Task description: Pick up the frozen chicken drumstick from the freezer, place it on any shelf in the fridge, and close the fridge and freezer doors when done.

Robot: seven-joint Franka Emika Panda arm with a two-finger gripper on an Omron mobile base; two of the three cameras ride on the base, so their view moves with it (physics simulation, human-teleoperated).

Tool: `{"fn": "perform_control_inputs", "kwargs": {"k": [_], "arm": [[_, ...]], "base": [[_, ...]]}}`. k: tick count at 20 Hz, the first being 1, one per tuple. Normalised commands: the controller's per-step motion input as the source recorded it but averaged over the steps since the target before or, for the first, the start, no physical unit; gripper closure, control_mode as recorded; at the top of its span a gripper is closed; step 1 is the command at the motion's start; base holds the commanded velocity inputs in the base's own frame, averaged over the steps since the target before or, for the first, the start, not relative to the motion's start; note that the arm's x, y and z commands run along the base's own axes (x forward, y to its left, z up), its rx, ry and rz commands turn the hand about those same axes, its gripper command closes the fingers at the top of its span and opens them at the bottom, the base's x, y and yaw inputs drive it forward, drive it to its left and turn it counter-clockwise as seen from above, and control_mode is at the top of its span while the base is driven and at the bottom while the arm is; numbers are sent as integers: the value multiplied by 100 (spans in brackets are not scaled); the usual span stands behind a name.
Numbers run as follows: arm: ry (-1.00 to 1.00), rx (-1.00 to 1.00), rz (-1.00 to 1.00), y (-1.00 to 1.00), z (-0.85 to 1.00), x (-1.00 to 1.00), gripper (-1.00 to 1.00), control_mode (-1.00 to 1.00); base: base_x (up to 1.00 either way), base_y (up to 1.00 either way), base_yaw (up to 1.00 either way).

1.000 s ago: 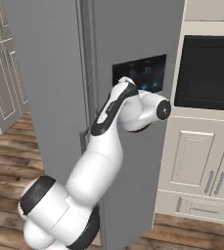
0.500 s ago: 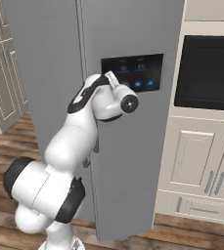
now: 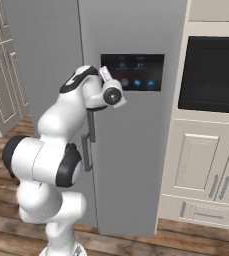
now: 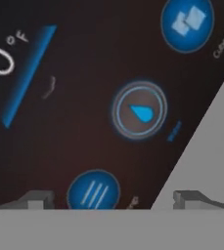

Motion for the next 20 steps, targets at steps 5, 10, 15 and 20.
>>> {"fn": "perform_control_inputs", "kwargs": {"k": [5, 10, 15, 20], "arm": [[-1, 0, -10, 46, -5, 59, -100, -100], [1, 0, -4, 17, 1, 15, -100, -100], [0, 0, 0, 0, 0, 0, -100, -100], [0, 0, 0, 0, 0, 0, -100, -100]], "base": [[0, 0, 0], [0, 0, 0], [0, 0, 0], [0, 0, 0]]}}
